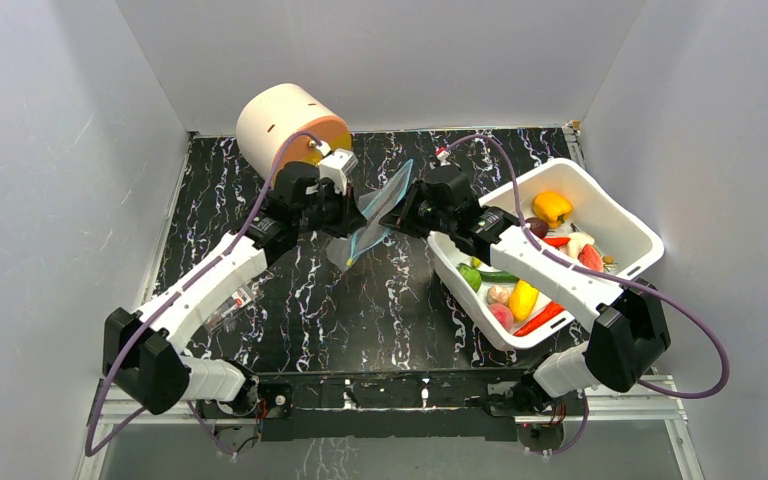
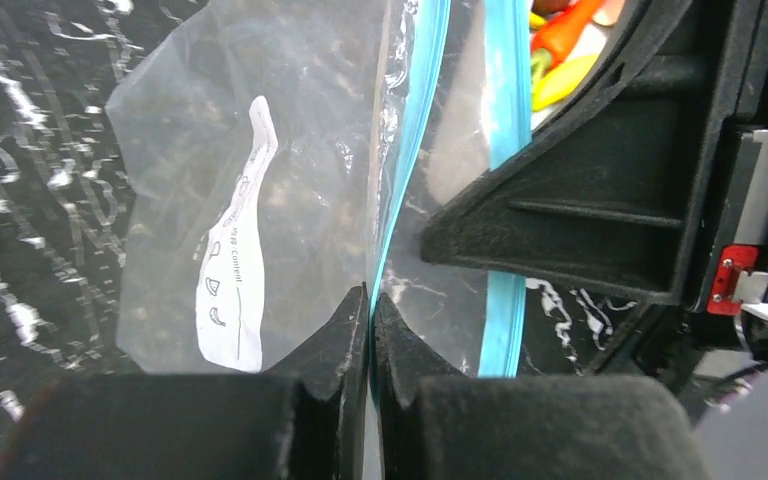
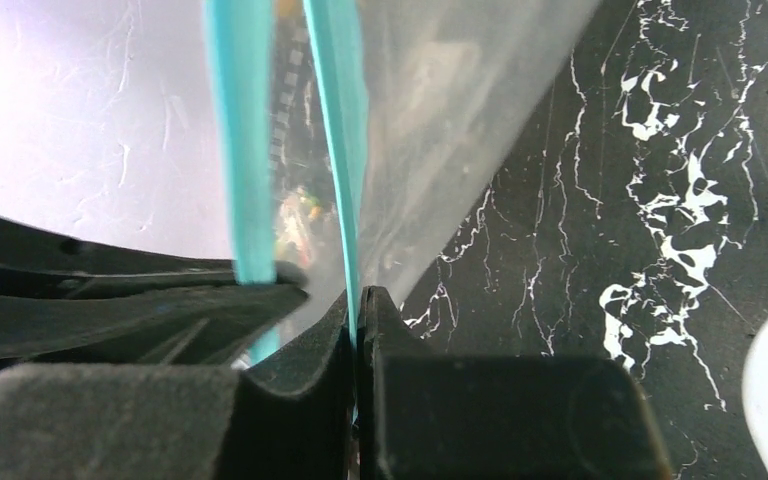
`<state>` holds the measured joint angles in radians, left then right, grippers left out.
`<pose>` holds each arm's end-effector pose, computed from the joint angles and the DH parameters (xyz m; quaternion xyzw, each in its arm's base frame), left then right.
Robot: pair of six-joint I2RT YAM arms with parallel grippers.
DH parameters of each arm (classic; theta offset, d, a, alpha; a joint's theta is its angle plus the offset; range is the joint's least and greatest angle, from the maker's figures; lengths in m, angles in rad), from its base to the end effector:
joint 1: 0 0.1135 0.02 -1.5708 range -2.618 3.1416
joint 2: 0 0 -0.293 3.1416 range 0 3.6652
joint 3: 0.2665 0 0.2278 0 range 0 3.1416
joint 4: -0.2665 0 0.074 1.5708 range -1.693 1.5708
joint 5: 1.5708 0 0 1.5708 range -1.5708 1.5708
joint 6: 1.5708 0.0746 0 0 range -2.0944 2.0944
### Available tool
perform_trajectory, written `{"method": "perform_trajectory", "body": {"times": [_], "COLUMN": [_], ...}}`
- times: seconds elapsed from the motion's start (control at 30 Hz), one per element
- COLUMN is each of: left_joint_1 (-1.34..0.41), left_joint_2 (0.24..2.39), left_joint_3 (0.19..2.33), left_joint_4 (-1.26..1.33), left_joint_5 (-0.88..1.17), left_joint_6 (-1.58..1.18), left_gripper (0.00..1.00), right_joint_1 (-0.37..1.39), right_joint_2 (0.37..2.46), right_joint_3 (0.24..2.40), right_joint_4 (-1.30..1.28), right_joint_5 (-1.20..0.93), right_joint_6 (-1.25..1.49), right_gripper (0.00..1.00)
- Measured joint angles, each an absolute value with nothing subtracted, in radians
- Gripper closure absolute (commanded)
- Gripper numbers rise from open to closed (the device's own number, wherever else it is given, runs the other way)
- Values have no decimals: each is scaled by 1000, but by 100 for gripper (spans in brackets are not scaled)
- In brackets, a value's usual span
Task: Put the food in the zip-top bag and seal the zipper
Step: Open the zipper of the food storage bag.
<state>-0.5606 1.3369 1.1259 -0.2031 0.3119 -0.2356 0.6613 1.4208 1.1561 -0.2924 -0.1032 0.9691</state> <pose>0.2523 -0.1854 0.3528 0.2176 0.8026 -0.3292 0.4474 0.2556 0.2086 0.3253 0.1091 0.8666 0.3838 0.2996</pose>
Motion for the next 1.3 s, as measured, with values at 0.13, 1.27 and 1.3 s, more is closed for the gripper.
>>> {"method": "perform_trajectory", "body": {"times": [0.13, 1.27, 1.3], "left_joint_1": [-561, -570, -570], "left_joint_2": [1271, 868, 867], "left_joint_3": [1126, 850, 849], "left_joint_4": [-226, -254, -254], "left_joint_5": [208, 75, 73], "left_joint_6": [-191, -135, -132], "left_gripper": [100, 100, 100], "right_joint_1": [661, 712, 712], "right_joint_2": [1418, 1301, 1298], "right_joint_3": [1156, 1090, 1105], "right_joint_4": [-309, -397, -406], "right_joint_5": [-93, -114, -107], "right_joint_6": [942, 917, 900], "right_gripper": [100, 29, 29]}}
